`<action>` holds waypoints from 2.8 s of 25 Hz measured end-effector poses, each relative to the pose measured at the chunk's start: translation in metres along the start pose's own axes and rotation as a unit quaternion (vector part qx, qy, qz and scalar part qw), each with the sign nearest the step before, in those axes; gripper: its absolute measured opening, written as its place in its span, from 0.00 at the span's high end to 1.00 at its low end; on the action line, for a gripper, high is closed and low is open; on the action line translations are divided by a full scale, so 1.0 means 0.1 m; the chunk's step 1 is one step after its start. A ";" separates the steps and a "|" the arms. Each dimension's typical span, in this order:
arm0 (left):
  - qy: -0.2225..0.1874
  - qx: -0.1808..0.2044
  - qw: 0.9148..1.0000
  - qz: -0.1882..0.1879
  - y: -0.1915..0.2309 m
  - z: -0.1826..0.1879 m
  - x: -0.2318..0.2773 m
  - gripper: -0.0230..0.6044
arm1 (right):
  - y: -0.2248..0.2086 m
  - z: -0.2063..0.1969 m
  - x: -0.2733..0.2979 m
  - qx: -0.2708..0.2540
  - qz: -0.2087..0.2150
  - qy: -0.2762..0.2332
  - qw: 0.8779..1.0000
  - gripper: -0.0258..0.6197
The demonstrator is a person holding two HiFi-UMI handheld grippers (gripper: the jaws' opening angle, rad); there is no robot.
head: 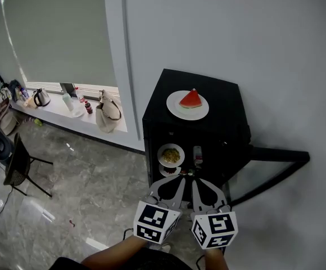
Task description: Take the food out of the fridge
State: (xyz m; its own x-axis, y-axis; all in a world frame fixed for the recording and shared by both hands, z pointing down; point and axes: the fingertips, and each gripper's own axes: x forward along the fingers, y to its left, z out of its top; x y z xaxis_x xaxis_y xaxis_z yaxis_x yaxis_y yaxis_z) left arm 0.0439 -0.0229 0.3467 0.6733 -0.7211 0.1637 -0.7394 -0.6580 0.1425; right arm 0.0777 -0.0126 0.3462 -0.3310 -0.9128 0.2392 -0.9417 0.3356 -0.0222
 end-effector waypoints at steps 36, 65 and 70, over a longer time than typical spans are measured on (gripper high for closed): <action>0.078 -0.013 0.994 -0.069 1.34 -1.03 0.63 0.97 | -0.40 -2.41 2.13 0.558 -0.023 -0.008 0.830 0.81; 0.121 -0.005 0.989 -0.080 1.47 -1.35 0.88 0.97 | -0.51 -2.89 2.69 0.703 -0.018 -0.027 0.711 0.87; 0.121 -0.009 0.989 -0.080 1.44 -1.36 0.86 0.97 | -0.51 -2.85 2.66 0.704 -0.009 -0.036 0.710 0.93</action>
State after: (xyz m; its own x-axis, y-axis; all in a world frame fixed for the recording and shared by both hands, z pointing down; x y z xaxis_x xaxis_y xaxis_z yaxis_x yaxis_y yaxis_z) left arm -0.0053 -0.1508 0.5139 0.7618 -0.5338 0.3671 -0.6255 -0.7535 0.2023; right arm 0.0553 -0.2059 0.6873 -0.2732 -0.9402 0.2032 -0.0568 -0.1951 -0.9791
